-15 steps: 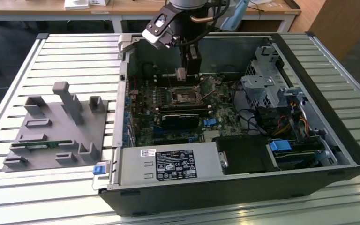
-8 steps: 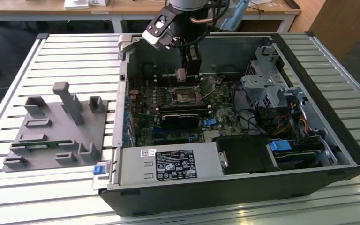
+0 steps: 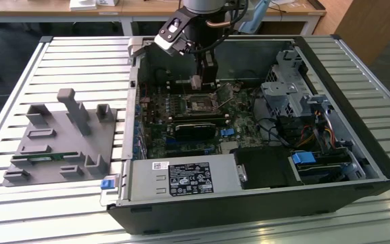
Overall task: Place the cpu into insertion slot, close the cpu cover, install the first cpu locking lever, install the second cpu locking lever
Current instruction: 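Place the cpu into insertion slot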
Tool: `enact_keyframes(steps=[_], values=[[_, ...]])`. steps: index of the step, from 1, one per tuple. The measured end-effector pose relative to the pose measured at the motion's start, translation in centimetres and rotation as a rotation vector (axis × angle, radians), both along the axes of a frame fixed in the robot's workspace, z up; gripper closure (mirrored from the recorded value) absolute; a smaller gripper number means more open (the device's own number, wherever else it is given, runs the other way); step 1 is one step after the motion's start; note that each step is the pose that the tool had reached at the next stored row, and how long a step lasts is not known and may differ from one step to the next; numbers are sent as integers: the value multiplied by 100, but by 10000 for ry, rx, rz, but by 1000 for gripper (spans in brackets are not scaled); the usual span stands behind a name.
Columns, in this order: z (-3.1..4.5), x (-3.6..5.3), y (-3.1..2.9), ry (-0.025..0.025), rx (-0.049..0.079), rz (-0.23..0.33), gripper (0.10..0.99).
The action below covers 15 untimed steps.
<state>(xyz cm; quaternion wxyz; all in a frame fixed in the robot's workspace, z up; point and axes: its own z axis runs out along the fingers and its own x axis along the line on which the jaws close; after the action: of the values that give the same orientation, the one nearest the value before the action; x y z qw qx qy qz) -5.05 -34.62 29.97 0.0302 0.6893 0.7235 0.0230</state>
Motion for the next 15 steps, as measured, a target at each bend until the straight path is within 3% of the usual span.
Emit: enact_keyframes(steps=[15], values=[[-86,1,17,7,0,0,545]])
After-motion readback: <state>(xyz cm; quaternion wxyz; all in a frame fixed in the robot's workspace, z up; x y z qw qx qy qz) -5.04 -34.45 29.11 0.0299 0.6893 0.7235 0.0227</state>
